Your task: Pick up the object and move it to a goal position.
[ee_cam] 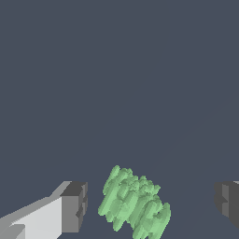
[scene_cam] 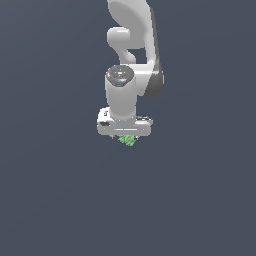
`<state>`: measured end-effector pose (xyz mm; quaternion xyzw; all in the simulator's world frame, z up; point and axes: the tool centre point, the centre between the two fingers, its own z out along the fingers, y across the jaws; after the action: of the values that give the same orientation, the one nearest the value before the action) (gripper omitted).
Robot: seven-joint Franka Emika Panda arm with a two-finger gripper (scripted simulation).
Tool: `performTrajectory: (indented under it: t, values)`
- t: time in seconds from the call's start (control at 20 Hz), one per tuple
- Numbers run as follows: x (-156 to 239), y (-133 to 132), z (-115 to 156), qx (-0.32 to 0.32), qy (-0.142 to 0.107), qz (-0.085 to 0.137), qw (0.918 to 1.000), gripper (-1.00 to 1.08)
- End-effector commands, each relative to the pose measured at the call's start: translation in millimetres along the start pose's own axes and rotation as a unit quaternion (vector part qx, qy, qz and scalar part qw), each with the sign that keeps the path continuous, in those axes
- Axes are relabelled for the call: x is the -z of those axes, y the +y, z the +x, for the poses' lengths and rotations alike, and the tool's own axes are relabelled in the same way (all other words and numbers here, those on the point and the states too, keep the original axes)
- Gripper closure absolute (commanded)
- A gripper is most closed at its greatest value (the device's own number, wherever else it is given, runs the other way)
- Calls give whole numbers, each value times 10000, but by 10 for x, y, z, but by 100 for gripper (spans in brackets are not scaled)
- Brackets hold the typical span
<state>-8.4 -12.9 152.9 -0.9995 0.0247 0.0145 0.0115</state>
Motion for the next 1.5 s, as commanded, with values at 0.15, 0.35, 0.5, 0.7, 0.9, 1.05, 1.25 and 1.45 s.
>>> performTrajectory:
  t: [0.15, 0.35, 0.5, 0.7, 0.9, 1.05, 1.25, 1.45]
  values:
    - [10, 42, 3, -36, 10, -6, 10000, -92]
    - [55, 217, 16, -196, 51, -32, 9998, -92]
    - [82, 317, 23, -305, 74, -47, 9995, -92]
    - [85, 326, 25, -324, 76, -48, 9994, -92]
    - [72, 313, 13, -221, 74, -49, 9997, -92]
    - [56, 310, -5, -74, 75, -54, 9999, -92]
    - [22, 295, -41, 224, 75, -62, 9997, -92]
    - [-23, 275, -91, 634, 74, -73, 9979, -92]
